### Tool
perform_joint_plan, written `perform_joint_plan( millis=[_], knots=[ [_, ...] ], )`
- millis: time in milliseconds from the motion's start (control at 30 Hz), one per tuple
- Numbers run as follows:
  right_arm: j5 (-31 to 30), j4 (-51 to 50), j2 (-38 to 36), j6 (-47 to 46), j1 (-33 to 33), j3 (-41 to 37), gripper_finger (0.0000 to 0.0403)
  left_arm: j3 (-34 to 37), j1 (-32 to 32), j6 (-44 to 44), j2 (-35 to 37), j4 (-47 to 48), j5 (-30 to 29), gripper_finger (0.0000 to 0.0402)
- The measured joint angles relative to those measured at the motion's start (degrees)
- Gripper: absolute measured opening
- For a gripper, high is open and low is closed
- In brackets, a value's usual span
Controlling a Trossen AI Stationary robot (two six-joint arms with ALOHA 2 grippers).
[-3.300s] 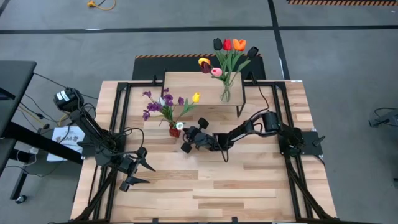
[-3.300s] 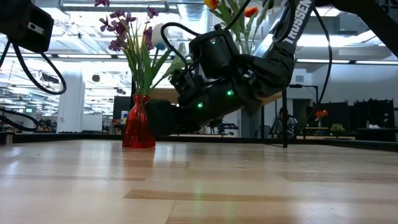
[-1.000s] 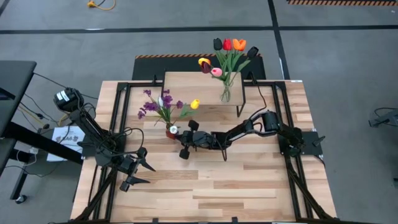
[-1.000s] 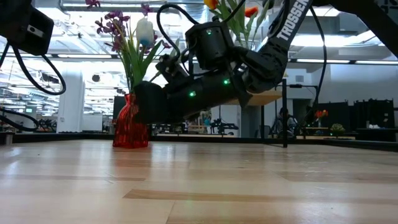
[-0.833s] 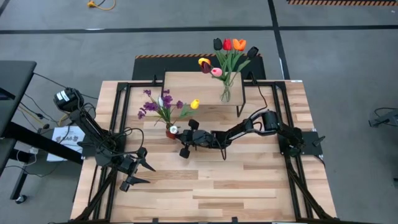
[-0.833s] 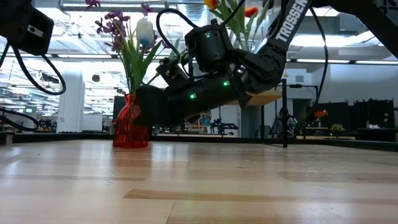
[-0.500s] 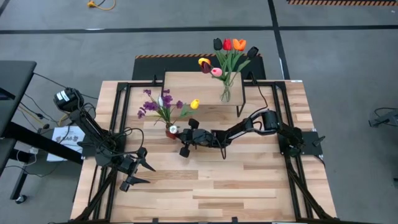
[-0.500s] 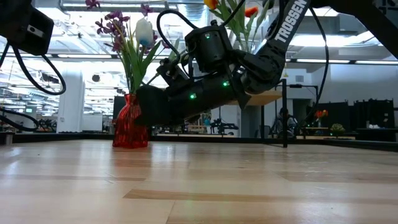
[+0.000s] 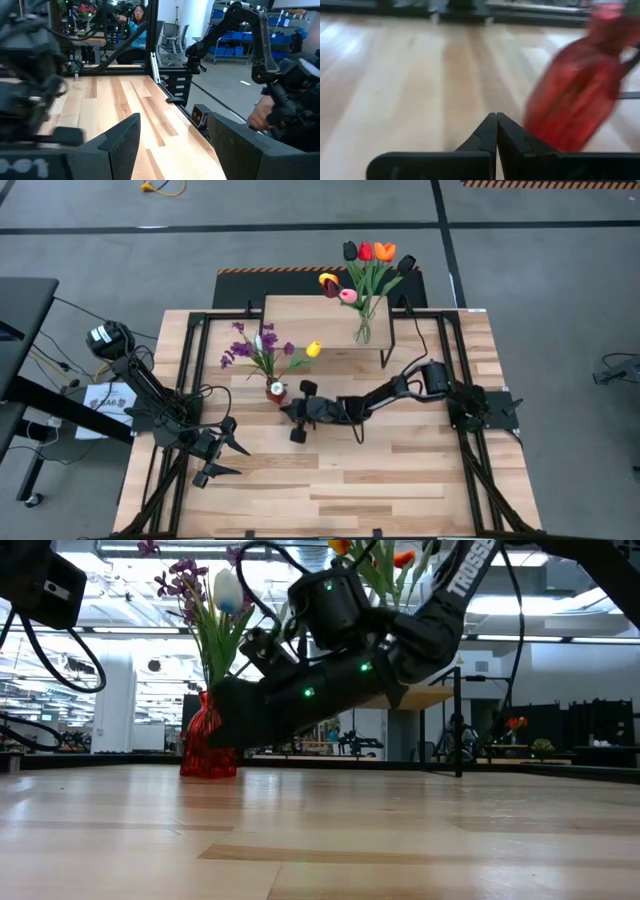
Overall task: Pick and place flowers into a vace then onto a shelf
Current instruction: Put the red vase with flowers on the shelf
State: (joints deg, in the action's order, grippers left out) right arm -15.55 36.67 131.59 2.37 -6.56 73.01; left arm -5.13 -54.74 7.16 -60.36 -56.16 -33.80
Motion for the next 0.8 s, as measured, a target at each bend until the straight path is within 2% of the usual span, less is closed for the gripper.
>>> perform_joint_plan(
  millis=[133,333,400,467,600,733,800],
  knots=[
    [-0.98,-4.93,-1.79,1.10,-3.13,0.00,0.0000,0.00,0.02,0.02,0.02,1.06,-0.02,0.0222],
    [-11.01,-20.97,-8.32,0.73,-7.27,0.00,0.0000,0.00,0.17,7.93,-0.02,4.09,-0.02,0.0222],
    [-11.79,-26.43,-11.16,0.68,-8.35,0.00,0.0000,0.00,0.73,7.58,0.03,2.89,0.58,0.0222],
    [-11.78,-30.83,-13.67,0.34,-9.59,0.00,0.0000,0.00,1.10,7.52,0.00,1.44,-1.51,0.0222],
    [-11.70,-36.84,-18.82,-0.20,-11.93,-2.79,0.0000,-1.97,-1.02,9.05,-1.27,1.33,-12.96,0.0222],
    [-11.98,-36.98,-26.22,-3.13,-13.31,-11.23,0.0000,-7.68,-6.81,7.68,-6.55,2.50,-28.77,0.0222],
    [-13.03,-35.23,-30.45,-5.04,-13.88,-16.18,0.0000,-11.94,-10.46,6.75,-10.13,6.01,-37.91,0.0222]
  ],
)
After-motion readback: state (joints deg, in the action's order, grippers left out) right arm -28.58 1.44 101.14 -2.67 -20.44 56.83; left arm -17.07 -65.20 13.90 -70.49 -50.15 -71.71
